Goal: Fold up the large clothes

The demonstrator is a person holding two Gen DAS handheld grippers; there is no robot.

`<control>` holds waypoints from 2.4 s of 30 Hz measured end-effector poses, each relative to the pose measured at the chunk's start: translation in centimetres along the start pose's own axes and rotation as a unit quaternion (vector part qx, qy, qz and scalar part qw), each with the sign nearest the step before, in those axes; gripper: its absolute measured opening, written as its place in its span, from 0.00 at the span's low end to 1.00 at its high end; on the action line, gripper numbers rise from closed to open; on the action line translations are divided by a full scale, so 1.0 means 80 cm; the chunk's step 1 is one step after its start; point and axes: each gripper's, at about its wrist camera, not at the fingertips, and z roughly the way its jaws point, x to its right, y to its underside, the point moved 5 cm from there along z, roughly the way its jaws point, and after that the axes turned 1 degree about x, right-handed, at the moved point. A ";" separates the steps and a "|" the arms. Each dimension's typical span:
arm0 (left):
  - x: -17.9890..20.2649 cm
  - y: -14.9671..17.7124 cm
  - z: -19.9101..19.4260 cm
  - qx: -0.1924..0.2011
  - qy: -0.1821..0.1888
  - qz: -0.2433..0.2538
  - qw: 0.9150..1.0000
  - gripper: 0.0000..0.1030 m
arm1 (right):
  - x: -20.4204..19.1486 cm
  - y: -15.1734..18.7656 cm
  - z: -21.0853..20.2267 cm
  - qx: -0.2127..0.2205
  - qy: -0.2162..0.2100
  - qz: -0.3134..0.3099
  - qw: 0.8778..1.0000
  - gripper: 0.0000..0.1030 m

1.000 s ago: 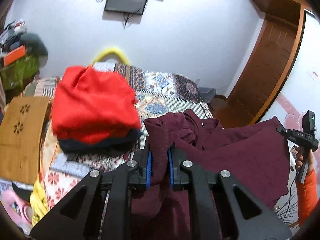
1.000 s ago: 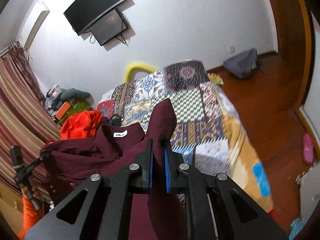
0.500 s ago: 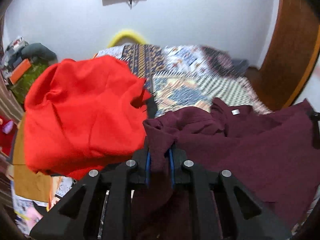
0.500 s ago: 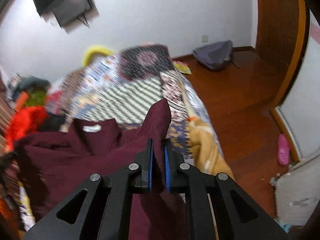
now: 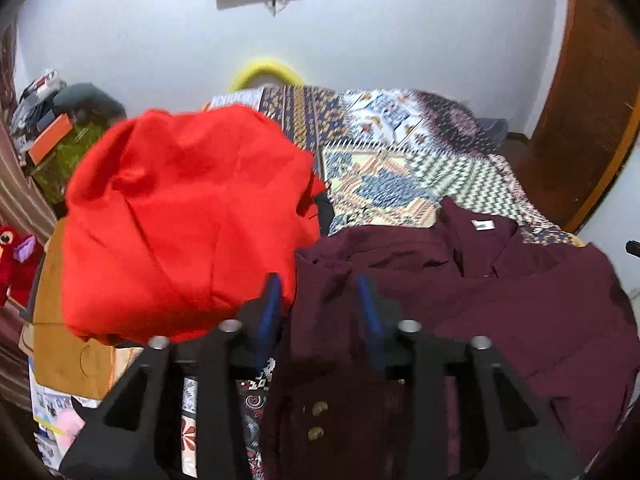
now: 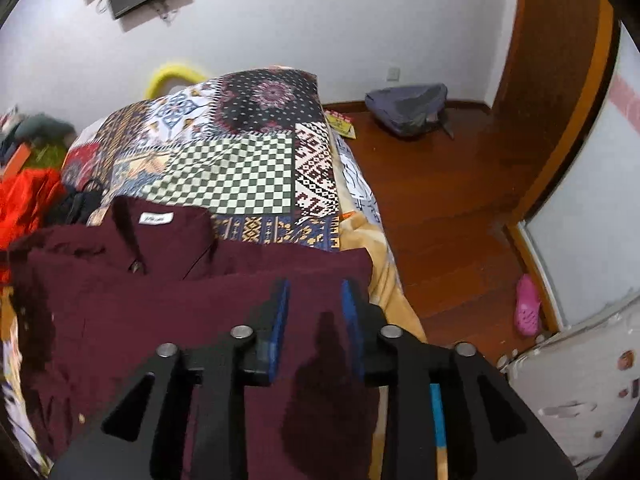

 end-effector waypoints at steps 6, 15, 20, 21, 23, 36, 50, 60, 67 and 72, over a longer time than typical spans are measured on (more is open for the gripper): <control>0.010 0.017 -0.052 0.010 0.002 0.029 1.000 0.62 | -0.039 0.025 -0.070 0.055 0.012 -0.071 0.996 0.56; 0.009 0.071 -0.121 0.024 0.014 0.040 0.999 0.80 | -0.065 0.067 -0.142 0.085 -0.019 -0.074 0.994 0.63; -0.004 0.112 -0.143 0.015 0.014 0.036 0.999 0.82 | -0.066 0.101 -0.156 0.078 -0.032 -0.071 0.994 0.64; -0.008 0.123 -0.145 0.010 0.014 0.034 0.999 0.83 | -0.065 0.110 -0.156 0.073 -0.032 -0.070 0.994 0.64; -0.016 0.144 -0.144 -0.003 0.010 0.029 1.000 0.83 | -0.062 0.125 -0.154 0.063 -0.031 -0.067 0.995 0.64; -0.045 0.276 -0.091 -0.114 0.050 -0.044 0.991 0.83 | -0.041 0.234 -0.111 -0.053 -0.073 0.014 0.996 0.64; -0.002 0.323 -0.038 -0.188 0.142 -0.111 0.966 0.81 | -0.032 0.269 -0.073 -0.096 -0.130 0.112 0.980 0.68; 0.008 0.293 -0.063 -0.141 0.113 -0.065 0.981 0.38 | -0.059 0.261 -0.074 -0.051 -0.146 0.096 0.983 0.50; 0.008 0.253 -0.107 -0.087 0.153 -0.072 0.982 0.15 | -0.066 0.222 -0.105 -0.015 -0.156 0.058 0.986 0.16; 0.008 0.187 -0.127 -0.031 0.156 -0.062 0.985 0.11 | -0.071 0.178 -0.132 0.040 -0.181 0.053 0.981 0.14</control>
